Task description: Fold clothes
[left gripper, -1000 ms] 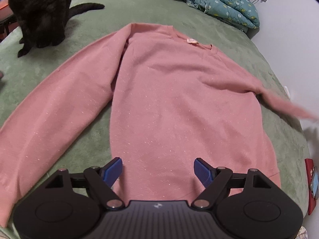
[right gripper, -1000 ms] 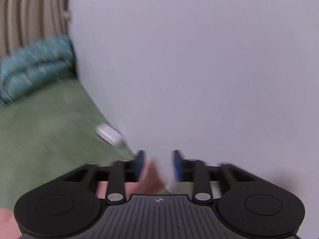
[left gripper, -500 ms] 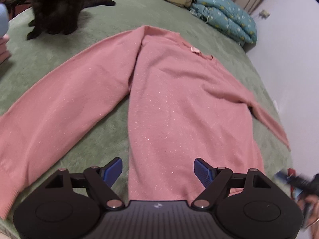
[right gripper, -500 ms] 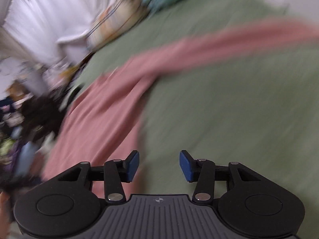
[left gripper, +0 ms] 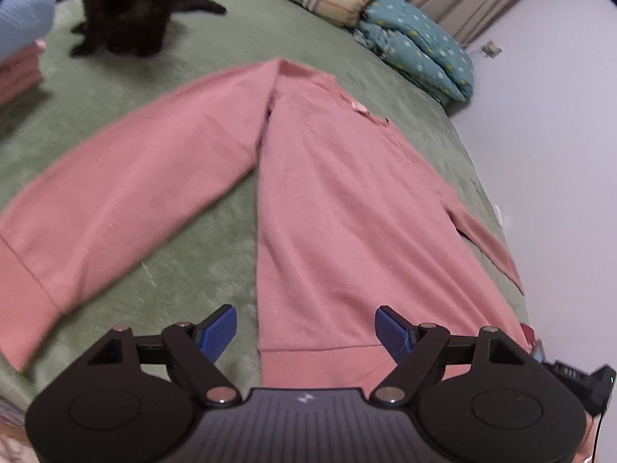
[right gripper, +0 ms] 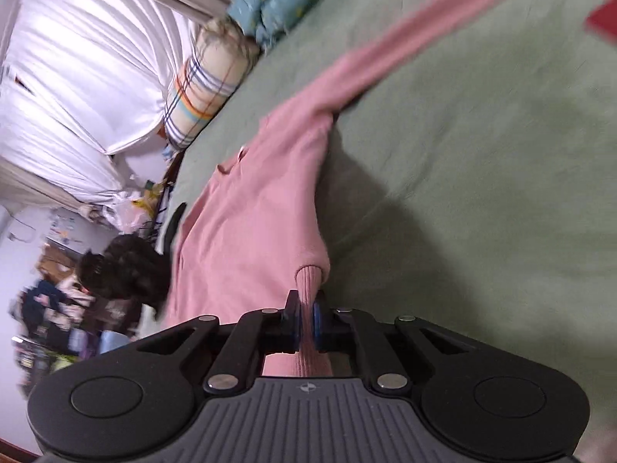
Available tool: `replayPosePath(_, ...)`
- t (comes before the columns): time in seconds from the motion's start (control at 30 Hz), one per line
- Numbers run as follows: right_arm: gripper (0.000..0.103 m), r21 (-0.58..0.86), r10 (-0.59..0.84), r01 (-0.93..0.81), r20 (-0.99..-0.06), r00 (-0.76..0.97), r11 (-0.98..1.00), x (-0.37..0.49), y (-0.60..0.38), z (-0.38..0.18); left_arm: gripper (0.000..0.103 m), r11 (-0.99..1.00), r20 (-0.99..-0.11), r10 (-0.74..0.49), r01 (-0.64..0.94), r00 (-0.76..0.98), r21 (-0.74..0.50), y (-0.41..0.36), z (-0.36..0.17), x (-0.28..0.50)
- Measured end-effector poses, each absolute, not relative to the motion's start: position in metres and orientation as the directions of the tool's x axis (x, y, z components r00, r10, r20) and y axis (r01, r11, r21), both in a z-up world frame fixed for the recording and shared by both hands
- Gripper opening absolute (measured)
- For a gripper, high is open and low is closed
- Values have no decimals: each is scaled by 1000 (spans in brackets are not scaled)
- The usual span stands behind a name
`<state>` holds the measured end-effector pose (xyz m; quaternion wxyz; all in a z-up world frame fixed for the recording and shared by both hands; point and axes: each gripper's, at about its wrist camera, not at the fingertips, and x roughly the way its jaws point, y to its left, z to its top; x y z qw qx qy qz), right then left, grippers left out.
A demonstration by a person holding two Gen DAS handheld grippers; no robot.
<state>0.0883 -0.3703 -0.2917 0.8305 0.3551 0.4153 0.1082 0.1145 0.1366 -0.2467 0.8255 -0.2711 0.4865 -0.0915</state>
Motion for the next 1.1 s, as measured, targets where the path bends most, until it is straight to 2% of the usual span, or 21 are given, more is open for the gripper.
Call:
replayPosePath(0.07,6,641,442,179,-678,588,746,77,-369,-308,78,834,-766,-429,-115,479,-539,131,-258,119)
replayPosePath(0.13,8,640,439,213,-695,569,738,77,-369,-319,78,857,-797,-404,-118,450,-501,127,-268,124)
replayPosePath(0.17,12,635,418,245,-703,575,733,75,-371,-327,78,873,-811,-377,-120,448,-472,127,-270,125)
replayPosePath(0.27,12,667,401,284,-677,617,688,65,-375,-338,78,868,-818,-344,-177,460,-464,138,-279,128)
replayPosePath(0.33,15,695,421,286,-656,626,660,66,-377,-342,77,808,-791,-412,-219,453,-546,147,-291,131)
replayPosePath(0.4,35,701,436,280,-654,618,656,69,-378,-346,77,759,-753,-483,-215,446,-614,148,-299,134)
replayPosePath(0.53,39,703,459,242,-647,609,669,83,-369,-354,77,785,-764,-482,-176,429,-594,132,-301,140)
replayPosePath(0.57,33,704,466,231,-643,607,672,87,-366,-355,77,783,-764,-486,-176,425,-596,129,-301,142)
replayPosePath(0.6,9,706,473,226,-643,603,672,91,-366,-355,78,780,-762,-491,-176,422,-600,127,-301,143)
replayPosePath(0.67,9,735,505,220,-621,600,641,96,-362,-353,78,784,-765,-488,-175,420,-596,125,-300,144)
replayPosePath(0.8,9,839,463,283,-503,730,465,83,-408,-326,78,784,-762,-488,-170,425,-597,124,-296,144)
replayPosePath(0.9,9,782,407,300,-561,721,547,83,-420,-318,78,781,-760,-496,-167,419,-602,120,-298,145)
replayPosePath(0.97,9,653,330,319,-672,663,688,91,-417,-319,78,782,-762,-499,-163,412,-601,115,-300,146)
replayPosePath(1.1,10,649,329,339,-685,650,681,96,-412,-329,76,765,-738,-534,-135,412,-629,104,-302,144)
